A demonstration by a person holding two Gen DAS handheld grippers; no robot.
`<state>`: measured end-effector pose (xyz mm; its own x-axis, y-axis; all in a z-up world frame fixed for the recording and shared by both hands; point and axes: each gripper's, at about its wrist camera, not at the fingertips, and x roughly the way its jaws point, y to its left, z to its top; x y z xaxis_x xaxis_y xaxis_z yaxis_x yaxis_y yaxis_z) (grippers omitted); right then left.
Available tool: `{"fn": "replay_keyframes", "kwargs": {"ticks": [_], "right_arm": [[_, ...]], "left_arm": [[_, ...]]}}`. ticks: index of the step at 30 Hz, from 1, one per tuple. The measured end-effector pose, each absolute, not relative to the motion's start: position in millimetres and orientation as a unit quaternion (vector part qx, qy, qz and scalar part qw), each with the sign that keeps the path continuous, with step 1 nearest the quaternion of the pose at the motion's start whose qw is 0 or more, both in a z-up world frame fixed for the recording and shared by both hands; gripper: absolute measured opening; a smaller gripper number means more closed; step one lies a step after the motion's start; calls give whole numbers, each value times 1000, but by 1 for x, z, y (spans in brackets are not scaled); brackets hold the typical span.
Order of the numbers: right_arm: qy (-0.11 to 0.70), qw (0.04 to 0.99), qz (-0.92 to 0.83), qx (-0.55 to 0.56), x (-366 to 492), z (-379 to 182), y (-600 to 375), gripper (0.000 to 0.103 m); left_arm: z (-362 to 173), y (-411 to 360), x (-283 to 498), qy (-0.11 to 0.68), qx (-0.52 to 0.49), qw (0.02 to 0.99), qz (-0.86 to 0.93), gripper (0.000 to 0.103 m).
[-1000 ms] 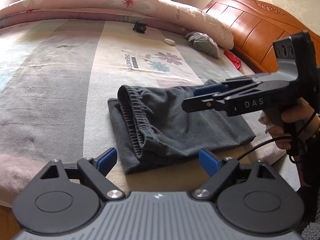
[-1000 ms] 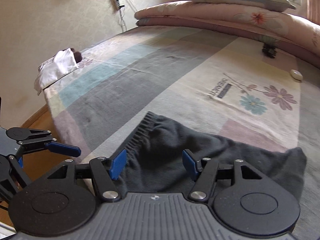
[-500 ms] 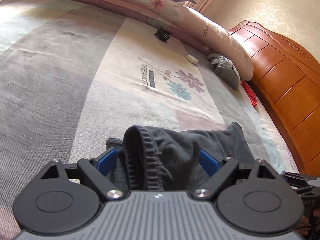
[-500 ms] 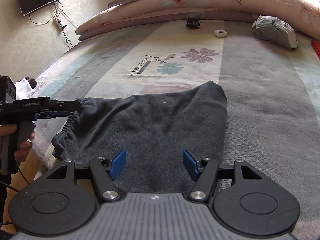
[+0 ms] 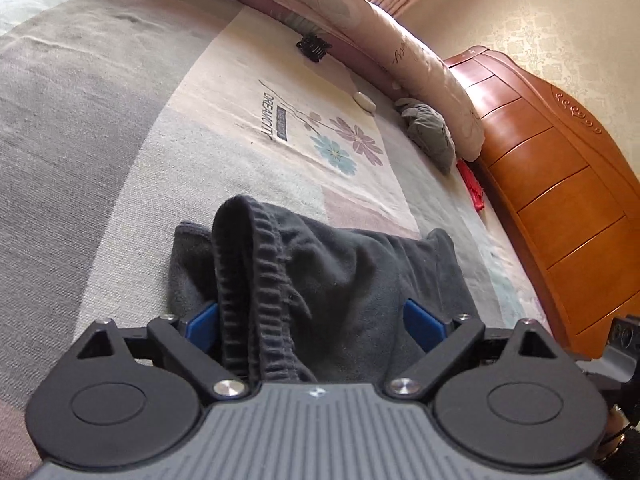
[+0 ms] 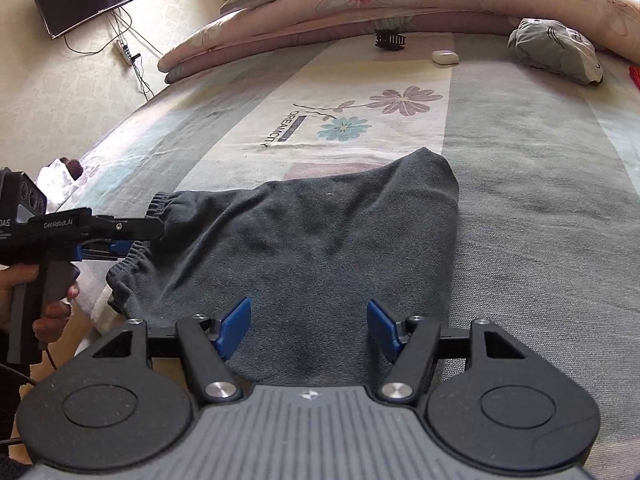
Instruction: Fold clothes
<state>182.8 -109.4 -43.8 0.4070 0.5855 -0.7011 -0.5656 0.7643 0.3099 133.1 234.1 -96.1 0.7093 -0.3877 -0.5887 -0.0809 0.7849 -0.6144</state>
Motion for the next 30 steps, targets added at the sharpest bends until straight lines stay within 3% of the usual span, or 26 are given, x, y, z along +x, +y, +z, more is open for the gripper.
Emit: {"fn": "replay_keyframes", "kwargs": {"ticks": [8,11,13,14,15,24,26,30], "right_arm": [[413,839,352,34,179,-39,-121,71],[415,839,351,36,179,-41,-123,71],[415,838,352,38,179,-42,-124,71],[415,838,353,40,179,-42,-124,71],[415,837,353,43,178,-42,-125,71],[404,840,358,52,175,-38,-133,71],[405,840,359,53,176,-40,-134,71],[410,838,359,40,177,-49,-131,71]], "left_arm": [[-104,238,125,348,-382,844,-142,93],[-112,242,122,350,-397,840,-120,82],[-110,241,122,351,-380,850,-101,56],[-106,236,123,356,-354,860,-90,31],[-103,231,124,362,-326,869,-83,18],[-80,228,118,385,-229,893,-40,17],[-77,231,115,389,-217,895,-30,24],[-68,235,110,392,-193,899,-12,29]]}}
